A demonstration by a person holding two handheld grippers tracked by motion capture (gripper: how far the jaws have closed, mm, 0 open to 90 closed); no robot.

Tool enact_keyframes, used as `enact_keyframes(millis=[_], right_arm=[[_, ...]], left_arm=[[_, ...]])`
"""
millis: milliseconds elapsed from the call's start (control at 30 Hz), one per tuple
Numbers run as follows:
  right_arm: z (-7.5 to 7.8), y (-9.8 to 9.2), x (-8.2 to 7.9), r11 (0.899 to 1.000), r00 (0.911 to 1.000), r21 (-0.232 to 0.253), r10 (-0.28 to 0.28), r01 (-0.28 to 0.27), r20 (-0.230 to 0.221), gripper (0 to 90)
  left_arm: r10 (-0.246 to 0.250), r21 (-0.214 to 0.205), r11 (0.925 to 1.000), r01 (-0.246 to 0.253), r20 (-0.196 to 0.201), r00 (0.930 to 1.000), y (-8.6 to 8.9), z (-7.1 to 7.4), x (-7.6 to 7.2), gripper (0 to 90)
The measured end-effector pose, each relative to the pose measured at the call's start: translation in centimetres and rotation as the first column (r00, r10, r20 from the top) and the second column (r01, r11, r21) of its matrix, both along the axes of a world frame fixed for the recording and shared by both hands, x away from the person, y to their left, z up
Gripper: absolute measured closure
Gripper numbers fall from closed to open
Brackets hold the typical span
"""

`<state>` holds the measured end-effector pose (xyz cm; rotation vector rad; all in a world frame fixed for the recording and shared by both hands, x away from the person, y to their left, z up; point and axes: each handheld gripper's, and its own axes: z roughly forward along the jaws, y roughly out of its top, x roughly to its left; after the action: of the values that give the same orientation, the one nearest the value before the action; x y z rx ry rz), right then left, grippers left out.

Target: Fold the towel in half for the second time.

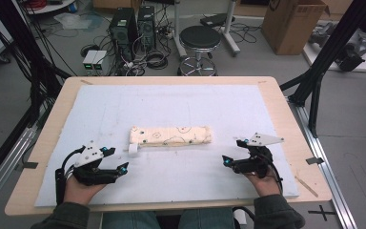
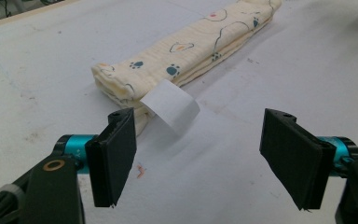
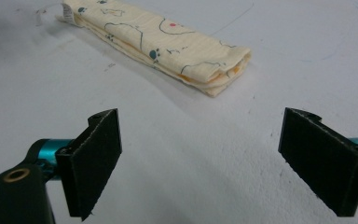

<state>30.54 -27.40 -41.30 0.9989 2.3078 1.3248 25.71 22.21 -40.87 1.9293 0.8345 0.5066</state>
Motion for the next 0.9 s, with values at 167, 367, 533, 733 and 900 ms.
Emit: enact_keyframes(millis=[167,367,533,733,900], right_arm=[[-0.1,-0.4,-0.5,1.000,1.0000,-0.007,-0.006,0.006,-0.003,12.6],[-0.3,-0.9,-1.1,1.000,0.9999,-0.010,-0.010,0.010,-0.008,12.6],[-0.4,-1.3,-1.5,1.000,0.9999,-0.018,-0.011,0.011,-0.008,12.6],[-0.6,-1.7,-2.0,1.000,0.9998,-0.019,-0.018,0.018,-0.012,12.5],[-0.8,-1.8,-2.2,1.000,0.9997,-0.017,-0.015,0.015,-0.019,12.5]], left_arm=[[0.009,-0.006,0.9999,-0.009,-0.005,0.9999,0.4,-0.1,-0.4,27.3],[0.018,-0.002,0.9998,-0.018,-0.003,0.9998,0.8,-0.1,-1.0,27.2],[0.021,0.001,0.9998,-0.021,0.001,0.9998,0.9,0.0,-1.3,27.1],[0.020,-0.002,0.9998,-0.020,-0.003,0.9998,1.0,0.0,-1.6,27.1],[0.021,-0.005,0.9998,-0.021,-0.010,0.9997,1.1,-0.1,-1.6,27.2]])
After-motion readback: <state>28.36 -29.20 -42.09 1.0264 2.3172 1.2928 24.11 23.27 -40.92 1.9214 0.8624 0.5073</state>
